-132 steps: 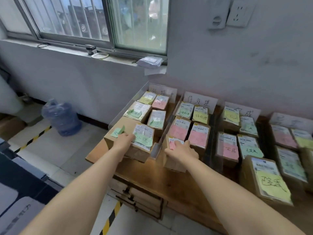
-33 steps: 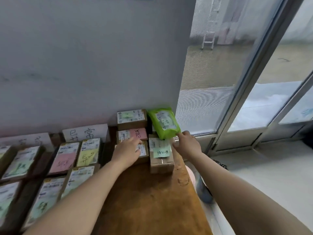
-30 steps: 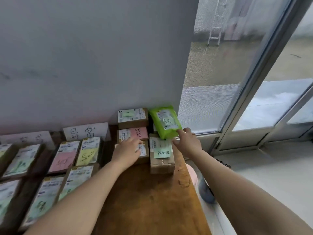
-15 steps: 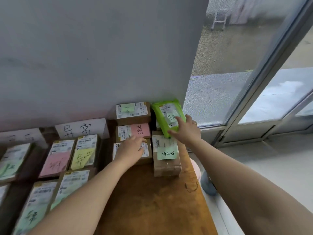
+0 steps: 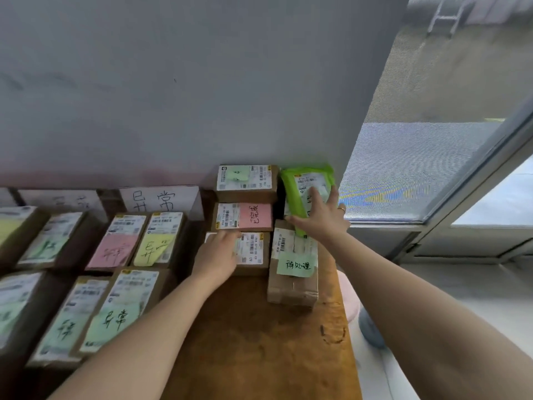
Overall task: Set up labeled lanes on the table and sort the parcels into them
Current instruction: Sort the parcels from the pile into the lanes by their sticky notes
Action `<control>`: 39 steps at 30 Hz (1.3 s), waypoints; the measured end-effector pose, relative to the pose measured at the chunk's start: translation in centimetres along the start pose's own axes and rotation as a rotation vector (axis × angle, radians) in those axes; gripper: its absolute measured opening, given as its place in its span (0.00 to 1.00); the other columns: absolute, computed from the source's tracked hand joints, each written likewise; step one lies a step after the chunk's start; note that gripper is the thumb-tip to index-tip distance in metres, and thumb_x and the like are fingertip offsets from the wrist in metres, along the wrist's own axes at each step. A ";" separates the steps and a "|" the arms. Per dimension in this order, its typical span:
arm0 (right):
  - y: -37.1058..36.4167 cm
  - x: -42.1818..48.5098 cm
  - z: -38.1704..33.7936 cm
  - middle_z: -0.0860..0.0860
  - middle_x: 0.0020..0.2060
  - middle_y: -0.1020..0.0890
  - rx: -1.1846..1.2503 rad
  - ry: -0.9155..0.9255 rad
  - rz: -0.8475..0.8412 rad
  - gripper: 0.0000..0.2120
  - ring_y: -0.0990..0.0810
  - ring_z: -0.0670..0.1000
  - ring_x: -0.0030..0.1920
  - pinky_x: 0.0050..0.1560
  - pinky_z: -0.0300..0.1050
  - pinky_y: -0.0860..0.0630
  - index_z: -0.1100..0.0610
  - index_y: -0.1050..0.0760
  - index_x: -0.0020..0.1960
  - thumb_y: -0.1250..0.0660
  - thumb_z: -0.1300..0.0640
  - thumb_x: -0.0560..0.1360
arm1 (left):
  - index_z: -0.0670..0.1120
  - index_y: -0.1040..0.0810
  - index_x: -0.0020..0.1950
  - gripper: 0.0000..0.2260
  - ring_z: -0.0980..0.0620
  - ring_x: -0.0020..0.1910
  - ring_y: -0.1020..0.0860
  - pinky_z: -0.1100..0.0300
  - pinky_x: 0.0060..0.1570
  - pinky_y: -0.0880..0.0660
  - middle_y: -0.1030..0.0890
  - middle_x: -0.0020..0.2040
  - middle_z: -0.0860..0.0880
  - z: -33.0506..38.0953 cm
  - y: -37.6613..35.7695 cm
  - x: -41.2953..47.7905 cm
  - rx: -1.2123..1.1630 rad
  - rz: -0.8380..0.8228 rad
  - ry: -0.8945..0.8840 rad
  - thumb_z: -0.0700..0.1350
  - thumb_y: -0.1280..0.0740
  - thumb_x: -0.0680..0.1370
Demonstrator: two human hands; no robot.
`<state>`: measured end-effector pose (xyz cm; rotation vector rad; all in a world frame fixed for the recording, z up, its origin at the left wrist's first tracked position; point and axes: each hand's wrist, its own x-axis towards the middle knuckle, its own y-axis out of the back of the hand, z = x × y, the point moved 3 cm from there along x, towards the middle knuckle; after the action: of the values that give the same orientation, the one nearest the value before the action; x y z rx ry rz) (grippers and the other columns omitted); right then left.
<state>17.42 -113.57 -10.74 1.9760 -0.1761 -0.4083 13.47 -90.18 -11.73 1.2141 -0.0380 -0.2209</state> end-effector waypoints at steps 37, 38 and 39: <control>1.8 -6.6 1.7 0.55 0.77 0.53 -0.017 -0.056 0.074 0.44 0.32 0.65 0.67 0.61 0.58 0.30 0.40 0.52 0.77 0.32 0.38 0.68 | 0.51 0.50 0.78 0.46 0.44 0.74 0.43 0.47 0.73 0.45 0.45 0.76 0.46 -1.5 -0.5 0.9 0.363 -0.316 -0.006 0.54 0.25 0.68; 1.6 -7.1 1.7 0.55 0.77 0.54 -0.017 -0.066 0.080 0.44 0.32 0.65 0.67 0.61 0.58 0.30 0.40 0.52 0.77 0.32 0.38 0.68 | 0.52 0.51 0.78 0.47 0.44 0.73 0.41 0.47 0.72 0.43 0.45 0.75 0.45 -1.5 -0.6 0.6 0.339 -0.347 0.001 0.55 0.25 0.68; 1.4 -7.6 1.6 0.55 0.77 0.54 -0.013 -0.074 0.085 0.44 0.32 0.65 0.67 0.61 0.58 0.30 0.40 0.52 0.77 0.32 0.38 0.68 | 0.52 0.52 0.78 0.48 0.43 0.72 0.40 0.48 0.71 0.40 0.44 0.74 0.45 -1.5 -0.6 0.2 0.322 -0.370 0.004 0.56 0.25 0.68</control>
<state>9.87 -113.21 -8.51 1.9349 -0.3024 -0.4264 13.82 -89.07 -12.88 1.5381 0.1615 -0.5518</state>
